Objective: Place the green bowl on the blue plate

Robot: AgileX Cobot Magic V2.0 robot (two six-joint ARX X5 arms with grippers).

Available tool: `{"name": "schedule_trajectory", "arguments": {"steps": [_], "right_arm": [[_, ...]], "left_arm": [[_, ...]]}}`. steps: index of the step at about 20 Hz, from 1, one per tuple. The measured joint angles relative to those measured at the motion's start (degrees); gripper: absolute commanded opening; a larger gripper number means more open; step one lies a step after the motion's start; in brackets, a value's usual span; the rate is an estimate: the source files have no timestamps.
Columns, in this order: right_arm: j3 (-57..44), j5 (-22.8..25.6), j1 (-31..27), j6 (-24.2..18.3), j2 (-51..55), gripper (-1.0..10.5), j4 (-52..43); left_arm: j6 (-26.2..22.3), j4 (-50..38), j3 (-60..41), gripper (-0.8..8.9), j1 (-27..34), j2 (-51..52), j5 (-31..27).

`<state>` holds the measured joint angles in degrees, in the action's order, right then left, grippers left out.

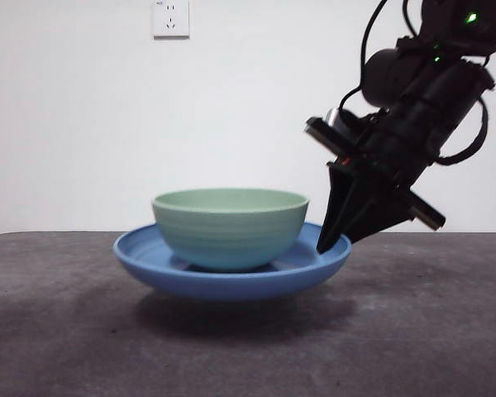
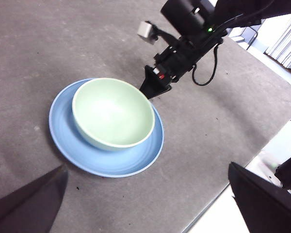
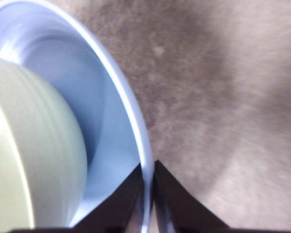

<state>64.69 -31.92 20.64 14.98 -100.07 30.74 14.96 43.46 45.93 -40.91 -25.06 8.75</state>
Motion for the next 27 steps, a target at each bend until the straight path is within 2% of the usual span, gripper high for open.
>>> {"name": "schedule_trajectory", "arguments": {"steps": [5, 10, 11, 14, 20, 23, 27], "right_arm": [[0.02, 2.29, 0.33, 1.88, -3.17, 0.1, -1.31], [0.09, 2.54, 0.31, 3.06, -3.98, 0.1, -2.62], [0.09, 2.54, 0.31, 3.19, -4.28, 0.4, -2.64], [0.09, 2.14, 0.31, 3.54, -4.98, 2.2, -2.89], [0.22, 2.14, -0.44, 3.69, -4.72, 2.4, -3.67], [0.35, 2.27, -1.99, 3.15, -1.7, 3.0, -1.53], [0.66, 3.54, -4.17, 1.44, 7.13, 4.6, 3.74]], "left_arm": [[0.0, 0.0, 0.0, 5.3, 0.0, 0.0, 0.0], [0.0, 0.0, 0.0, 5.3, 0.0, 0.0, 0.0], [0.0, 0.0, 0.0, 5.3, 0.0, 0.0, 0.0], [0.0, 0.0, 0.0, 5.3, 0.0, 0.0, 0.0], [0.0, 0.0, 0.0, 5.3, 0.0, 0.0, 0.0], [0.0, 0.0, 0.0, 5.3, 0.0, 0.0, 0.0], [0.0, 0.0, 0.0, 5.3, 0.0, 0.0, 0.0]]}}
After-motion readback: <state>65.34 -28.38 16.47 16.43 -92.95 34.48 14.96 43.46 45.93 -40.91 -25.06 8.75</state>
